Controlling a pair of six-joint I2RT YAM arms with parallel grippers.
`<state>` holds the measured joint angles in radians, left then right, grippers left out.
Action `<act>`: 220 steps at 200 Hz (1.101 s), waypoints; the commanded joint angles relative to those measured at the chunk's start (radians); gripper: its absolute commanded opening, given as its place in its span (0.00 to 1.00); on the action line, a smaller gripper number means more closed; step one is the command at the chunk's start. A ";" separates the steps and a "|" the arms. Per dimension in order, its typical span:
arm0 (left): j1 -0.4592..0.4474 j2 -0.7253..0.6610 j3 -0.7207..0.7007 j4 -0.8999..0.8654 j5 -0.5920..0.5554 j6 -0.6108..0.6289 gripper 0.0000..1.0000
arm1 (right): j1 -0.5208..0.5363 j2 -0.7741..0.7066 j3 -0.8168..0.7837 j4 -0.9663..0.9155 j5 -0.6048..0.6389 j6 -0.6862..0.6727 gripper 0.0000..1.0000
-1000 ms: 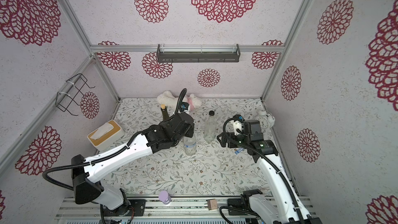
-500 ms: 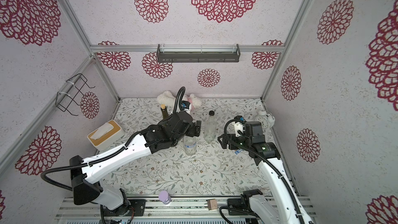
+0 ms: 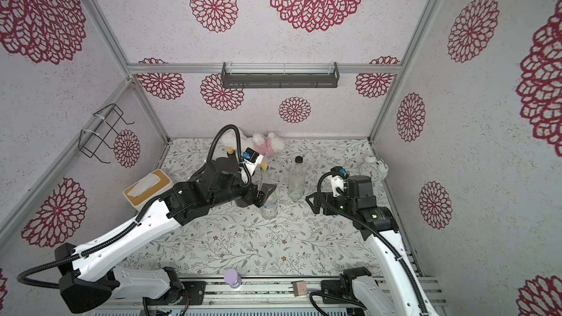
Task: Remove the label from the bottle
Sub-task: Adjust the bottle at the center of the board.
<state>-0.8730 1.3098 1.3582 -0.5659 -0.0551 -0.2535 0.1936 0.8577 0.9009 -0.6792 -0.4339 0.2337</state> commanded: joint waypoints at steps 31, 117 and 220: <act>0.115 -0.005 -0.057 0.047 0.213 0.121 0.99 | 0.004 0.008 -0.005 0.023 0.022 0.024 0.95; 0.175 0.069 -0.049 0.142 0.308 0.158 0.88 | 0.005 0.037 0.021 0.041 0.045 0.050 0.93; 0.203 0.172 0.003 0.193 0.381 0.170 0.62 | 0.009 0.060 0.015 0.097 0.063 0.071 0.91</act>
<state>-0.6796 1.4631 1.3220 -0.4202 0.2886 -0.0978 0.1974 0.9257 0.8879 -0.6159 -0.3885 0.2859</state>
